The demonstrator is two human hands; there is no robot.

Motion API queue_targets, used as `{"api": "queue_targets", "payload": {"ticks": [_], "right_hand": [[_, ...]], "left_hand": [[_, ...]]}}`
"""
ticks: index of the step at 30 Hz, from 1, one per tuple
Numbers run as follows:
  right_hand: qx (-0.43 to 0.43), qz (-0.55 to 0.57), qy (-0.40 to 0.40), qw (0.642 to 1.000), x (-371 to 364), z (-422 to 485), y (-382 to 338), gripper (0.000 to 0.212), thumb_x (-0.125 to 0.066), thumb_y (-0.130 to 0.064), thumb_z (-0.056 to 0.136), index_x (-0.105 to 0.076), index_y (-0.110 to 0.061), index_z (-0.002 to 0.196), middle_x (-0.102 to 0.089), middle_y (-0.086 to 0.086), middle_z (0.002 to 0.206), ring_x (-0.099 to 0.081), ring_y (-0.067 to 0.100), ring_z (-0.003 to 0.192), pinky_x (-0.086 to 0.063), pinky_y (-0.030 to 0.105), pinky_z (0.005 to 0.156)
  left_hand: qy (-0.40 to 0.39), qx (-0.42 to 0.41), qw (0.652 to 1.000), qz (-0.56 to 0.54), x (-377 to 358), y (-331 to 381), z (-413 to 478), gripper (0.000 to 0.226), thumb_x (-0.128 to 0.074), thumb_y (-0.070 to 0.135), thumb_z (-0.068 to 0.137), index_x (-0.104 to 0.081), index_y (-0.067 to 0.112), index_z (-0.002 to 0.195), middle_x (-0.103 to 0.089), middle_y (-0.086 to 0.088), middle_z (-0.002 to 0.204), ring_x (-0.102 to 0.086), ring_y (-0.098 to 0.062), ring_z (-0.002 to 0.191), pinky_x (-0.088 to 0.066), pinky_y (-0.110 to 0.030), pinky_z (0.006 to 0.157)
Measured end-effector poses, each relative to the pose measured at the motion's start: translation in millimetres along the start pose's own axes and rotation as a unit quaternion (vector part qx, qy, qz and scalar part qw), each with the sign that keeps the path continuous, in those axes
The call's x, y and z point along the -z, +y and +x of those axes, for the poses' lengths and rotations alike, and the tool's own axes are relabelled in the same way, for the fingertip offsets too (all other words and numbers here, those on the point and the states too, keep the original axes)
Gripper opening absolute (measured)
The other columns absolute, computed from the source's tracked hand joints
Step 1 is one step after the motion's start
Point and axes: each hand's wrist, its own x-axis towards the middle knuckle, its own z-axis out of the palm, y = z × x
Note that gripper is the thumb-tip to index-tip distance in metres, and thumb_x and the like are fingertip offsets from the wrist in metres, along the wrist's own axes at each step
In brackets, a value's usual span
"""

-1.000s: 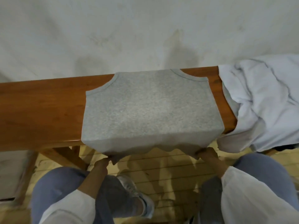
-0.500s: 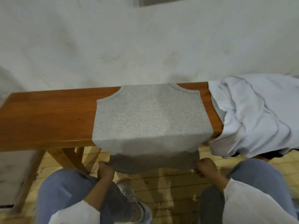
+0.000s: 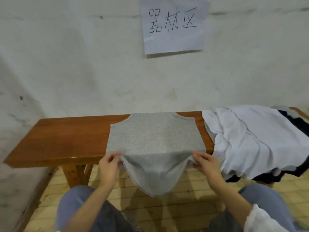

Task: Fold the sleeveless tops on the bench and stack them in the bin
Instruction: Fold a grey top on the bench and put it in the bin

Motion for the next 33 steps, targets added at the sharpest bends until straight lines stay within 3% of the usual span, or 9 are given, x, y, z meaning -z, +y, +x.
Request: {"api": "queue_targets", "payload": {"ticks": [3,6,8,10,12,17,21,27,33], "right_hand": [[0.021,0.131,0.022,0.991,7,17,-39,0.038,-0.039,0.016,0.085,-0.065,-0.007,0.100,-0.072,0.005,0.080,-0.071,0.020,0.072,-0.058,0.025,0.062],[0.069,0.051,0.067,0.994,12,23,-50,0.029,-0.054,0.013,0.084,-0.065,-0.005,0.105,-0.072,0.007,0.092,-0.069,0.013,0.079,-0.058,0.029,0.076],[0.101,-0.037,0.107,0.988,12,18,-48,0.010,-0.067,-0.004,0.084,-0.070,-0.012,0.082,-0.071,0.008,0.079,-0.065,0.019,0.076,-0.056,0.036,0.082],[0.143,-0.098,0.148,0.974,13,15,-47,0.023,-0.067,-0.016,0.087,-0.064,-0.019,0.065,-0.065,0.006,0.066,-0.059,0.021,0.068,-0.050,0.028,0.068],[0.187,-0.139,0.170,0.957,14,15,-46,0.025,-0.063,-0.021,0.090,-0.062,-0.019,0.065,-0.061,0.001,0.063,-0.056,0.019,0.066,-0.041,0.023,0.060],[0.225,-0.152,0.224,0.936,10,28,-44,0.012,-0.062,-0.019,0.090,-0.062,-0.012,0.081,-0.055,-0.001,0.082,-0.053,0.022,0.084,-0.039,0.026,0.073],[0.238,-0.136,0.204,0.940,2,33,-52,0.008,-0.057,-0.016,0.094,-0.058,-0.013,0.086,-0.055,-0.007,0.076,-0.053,0.018,0.078,-0.040,0.018,0.066],[0.234,-0.129,0.236,0.934,-10,58,-71,0.012,-0.052,-0.024,0.097,-0.055,-0.016,0.088,-0.054,-0.012,0.076,-0.050,0.002,0.070,-0.035,0.008,0.062],[0.190,-0.216,0.233,0.929,-23,157,-89,0.026,-0.056,-0.024,0.094,-0.060,-0.002,0.080,-0.058,0.008,0.073,-0.052,0.024,0.071,-0.033,0.029,0.063]], "left_hand": [[0.073,-0.025,0.997,-0.006,11,39,26,0.032,-0.052,-0.012,0.086,-0.066,0.004,0.110,-0.066,-0.006,0.100,-0.060,-0.017,0.092,-0.048,-0.031,0.086],[0.130,-0.034,0.991,0.016,23,52,41,0.021,-0.064,0.006,0.087,-0.068,0.009,0.107,-0.066,-0.002,0.096,-0.062,-0.021,0.094,-0.049,-0.035,0.084],[0.162,-0.047,0.985,0.044,27,51,47,0.010,-0.065,0.013,0.088,-0.069,0.010,0.096,-0.067,-0.006,0.094,-0.063,-0.029,0.093,-0.050,-0.040,0.080],[0.173,-0.060,0.980,0.078,26,51,49,0.010,-0.061,0.015,0.091,-0.066,0.007,0.094,-0.061,-0.008,0.101,-0.058,-0.027,0.092,-0.046,-0.039,0.081],[0.171,-0.066,0.979,0.088,23,52,48,0.012,-0.056,0.018,0.094,-0.060,0.007,0.091,-0.051,-0.009,0.103,-0.049,-0.022,0.090,-0.040,-0.035,0.082],[0.160,-0.086,0.983,0.034,15,55,40,0.020,-0.045,0.021,0.100,-0.058,0.006,0.100,-0.056,-0.007,0.094,-0.050,-0.020,0.087,-0.040,-0.033,0.076],[0.164,-0.106,0.980,0.031,11,55,45,0.015,-0.046,0.020,0.099,-0.057,0.012,0.095,-0.056,-0.001,0.087,-0.051,-0.017,0.083,-0.039,-0.030,0.072],[0.220,-0.142,0.965,0.020,8,61,80,0.017,-0.047,0.018,0.099,-0.059,0.005,0.099,-0.056,-0.006,0.088,-0.050,-0.018,0.081,-0.037,-0.028,0.072],[0.205,-0.127,0.964,0.107,-16,53,154,0.018,-0.048,0.020,0.099,-0.058,0.009,0.088,-0.054,-0.001,0.073,-0.051,-0.024,0.073,-0.037,-0.032,0.066]]}}
